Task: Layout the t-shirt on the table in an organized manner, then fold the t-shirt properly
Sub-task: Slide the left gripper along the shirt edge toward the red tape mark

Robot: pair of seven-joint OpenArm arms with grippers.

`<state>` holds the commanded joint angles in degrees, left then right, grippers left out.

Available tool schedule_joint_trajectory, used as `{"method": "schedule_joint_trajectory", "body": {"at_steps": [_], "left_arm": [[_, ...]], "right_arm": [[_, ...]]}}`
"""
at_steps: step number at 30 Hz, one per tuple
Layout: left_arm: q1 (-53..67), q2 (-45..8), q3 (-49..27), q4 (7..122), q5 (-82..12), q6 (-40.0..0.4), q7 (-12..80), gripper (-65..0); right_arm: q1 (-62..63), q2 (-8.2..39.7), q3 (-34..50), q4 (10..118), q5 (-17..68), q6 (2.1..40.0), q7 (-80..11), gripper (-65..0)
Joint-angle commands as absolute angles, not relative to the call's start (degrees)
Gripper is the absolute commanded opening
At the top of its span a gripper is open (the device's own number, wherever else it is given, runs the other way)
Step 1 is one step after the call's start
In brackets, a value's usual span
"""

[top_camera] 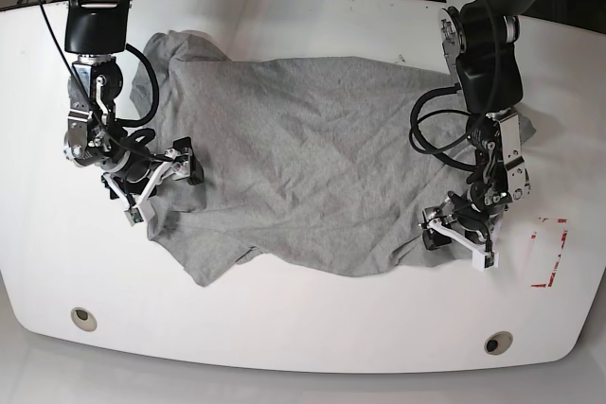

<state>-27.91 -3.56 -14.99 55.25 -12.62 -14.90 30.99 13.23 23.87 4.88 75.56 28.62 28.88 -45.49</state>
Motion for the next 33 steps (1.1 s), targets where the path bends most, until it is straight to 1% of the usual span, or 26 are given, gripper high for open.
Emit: {"method": "schedule_joint_trajectory", "body": {"at_steps": [2, 3, 5, 6, 8, 9, 10, 12, 28, 33], "left_arm": [[-28.0, -3.56, -14.37, 54.99, -12.62, -14.9, 30.99, -42.4], [-28.09, -3.56, -14.2, 54.99, -12.62, -14.9, 30.99, -43.3], [-28.97, -3.56, -13.41, 54.81, -12.44, -14.9, 30.99, -47.5], [-28.97, -3.56, -13.32, 54.81, -12.44, -14.9, 30.99, -48.3], [-29.14, -3.56, -12.97, 54.81, -12.35, -14.9, 30.99, -53.2], [-29.14, -3.56, -12.97, 54.81, -12.35, -14.9, 30.99, -54.6], [-29.23, -3.56, -12.97, 54.81, -12.35, -14.9, 30.9, -58.8], [-29.23, -3.56, -12.97, 54.81, -12.26, -14.9, 30.9, -62.5], [-29.41, -3.65, -12.88, 55.25, -12.26, -14.73, 31.08, -61.8], [-29.49, -5.14, -12.88, 55.34, -12.26, -14.64, 30.81, -61.8]], "right_arm": [[13.32, 23.87, 4.88, 75.56, 28.62, 28.88, -45.49, -5.0], [13.32, 23.87, 4.88, 75.56, 28.62, 28.88, -45.49, -5.0], [13.41, 23.87, 4.88, 75.56, 28.62, 28.88, -45.49, -5.0], [13.41, 23.87, 4.88, 75.56, 28.62, 28.88, -45.49, -5.0], [13.41, 23.87, 4.88, 75.56, 28.62, 28.88, -45.49, -5.0], [13.41, 23.87, 4.88, 75.56, 28.62, 28.88, -45.49, -5.0], [13.41, 23.87, 4.88, 75.56, 28.62, 28.88, -45.49, -5.0], [13.41, 23.87, 4.88, 75.56, 28.62, 28.88, -45.49, -5.0], [13.41, 23.87, 4.88, 75.65, 28.62, 28.88, -45.49, -5.0], [13.41, 23.87, 4.88, 75.82, 28.62, 28.88, -45.49, -5.0]]}}
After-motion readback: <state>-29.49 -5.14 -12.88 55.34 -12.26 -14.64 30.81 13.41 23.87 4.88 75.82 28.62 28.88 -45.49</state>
